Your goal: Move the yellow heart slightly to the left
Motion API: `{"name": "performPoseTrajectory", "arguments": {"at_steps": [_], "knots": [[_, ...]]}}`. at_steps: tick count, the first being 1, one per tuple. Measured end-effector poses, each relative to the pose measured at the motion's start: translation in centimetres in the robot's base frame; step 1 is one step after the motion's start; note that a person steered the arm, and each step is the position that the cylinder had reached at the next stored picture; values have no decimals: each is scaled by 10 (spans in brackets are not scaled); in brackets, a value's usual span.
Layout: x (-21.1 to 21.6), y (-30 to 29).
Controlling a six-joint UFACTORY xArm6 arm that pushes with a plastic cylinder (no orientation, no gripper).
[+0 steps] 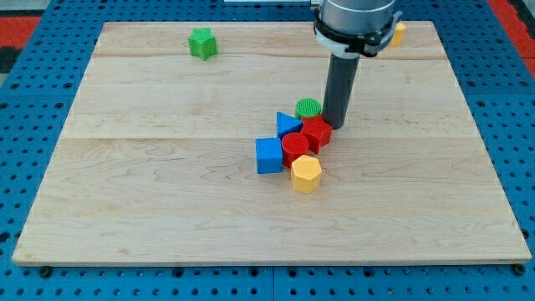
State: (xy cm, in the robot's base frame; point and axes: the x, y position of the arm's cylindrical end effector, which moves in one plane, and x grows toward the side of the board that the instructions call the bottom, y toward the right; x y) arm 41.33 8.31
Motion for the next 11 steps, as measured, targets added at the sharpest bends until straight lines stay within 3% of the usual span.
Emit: {"name": "performPoseTrajectory", "arguments": {"at_steps": [1,2,3,4,5,6,8,9,11], "knots": [[-5,-30],[-53,-4],[-111,63],[-143,176],[-174,228],[-219,228],[-183,133],[-212,132],[-212,89]]}}
